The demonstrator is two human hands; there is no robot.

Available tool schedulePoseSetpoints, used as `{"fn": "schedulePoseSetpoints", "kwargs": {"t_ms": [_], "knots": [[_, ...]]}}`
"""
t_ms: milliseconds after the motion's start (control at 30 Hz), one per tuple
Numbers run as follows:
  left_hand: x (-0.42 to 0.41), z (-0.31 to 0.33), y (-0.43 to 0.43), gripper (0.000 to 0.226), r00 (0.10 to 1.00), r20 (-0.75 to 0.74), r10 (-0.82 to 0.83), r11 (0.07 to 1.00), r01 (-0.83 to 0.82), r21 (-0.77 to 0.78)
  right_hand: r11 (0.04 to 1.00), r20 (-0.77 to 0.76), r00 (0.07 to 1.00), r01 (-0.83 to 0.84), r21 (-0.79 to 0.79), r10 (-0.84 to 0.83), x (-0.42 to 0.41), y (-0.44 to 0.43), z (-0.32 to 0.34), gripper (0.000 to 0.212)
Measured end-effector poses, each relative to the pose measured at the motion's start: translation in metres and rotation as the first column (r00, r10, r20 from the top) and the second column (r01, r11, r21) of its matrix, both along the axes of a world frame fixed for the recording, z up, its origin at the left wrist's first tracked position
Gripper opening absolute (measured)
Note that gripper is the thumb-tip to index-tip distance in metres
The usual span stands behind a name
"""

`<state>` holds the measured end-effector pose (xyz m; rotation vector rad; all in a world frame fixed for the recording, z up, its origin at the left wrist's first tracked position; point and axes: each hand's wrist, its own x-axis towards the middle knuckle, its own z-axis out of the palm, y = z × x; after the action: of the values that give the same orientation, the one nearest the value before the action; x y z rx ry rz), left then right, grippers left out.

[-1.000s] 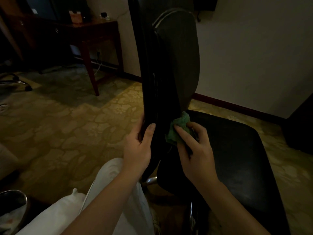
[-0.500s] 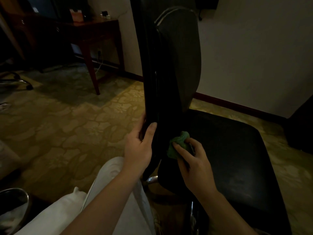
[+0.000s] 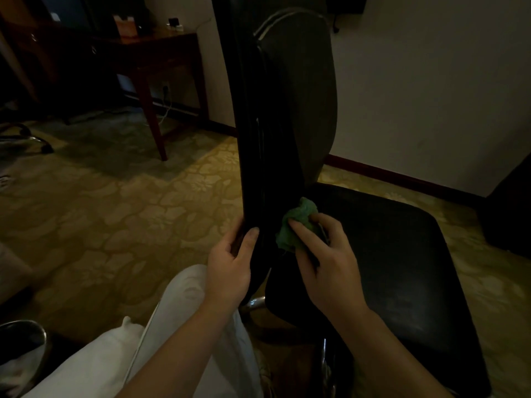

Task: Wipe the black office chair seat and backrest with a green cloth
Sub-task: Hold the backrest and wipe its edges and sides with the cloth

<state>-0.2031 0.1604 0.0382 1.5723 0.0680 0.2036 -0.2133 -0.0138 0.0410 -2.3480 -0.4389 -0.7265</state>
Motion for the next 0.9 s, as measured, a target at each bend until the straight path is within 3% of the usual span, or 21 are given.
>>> {"fn": "schedulePoseSetpoints", "kwargs": {"t_ms": [467,733,900], "knots": [[-0.001,-0.003,0.001,0.048,1.0,0.012,-0.002,1.0,0.002,0.032,0.998,-0.195,0.98,0.023,-0.061,-0.034,-0.013,-0.006,-0.058,0.046],[-0.004,-0.004,-0.001,0.035,1.0,0.005,0.005,1.0,-0.005,0.015,0.996,0.017,1.0,0.021,0.085,-0.022,-0.006,0.004,-0.007,0.039],[-0.008,-0.004,-0.001,0.04,1.0,0.011,-0.014,1.0,0.014,0.004,0.996,0.013,0.999,0.038,0.076,-0.039,0.0,0.003,-0.004,0.041]]}}
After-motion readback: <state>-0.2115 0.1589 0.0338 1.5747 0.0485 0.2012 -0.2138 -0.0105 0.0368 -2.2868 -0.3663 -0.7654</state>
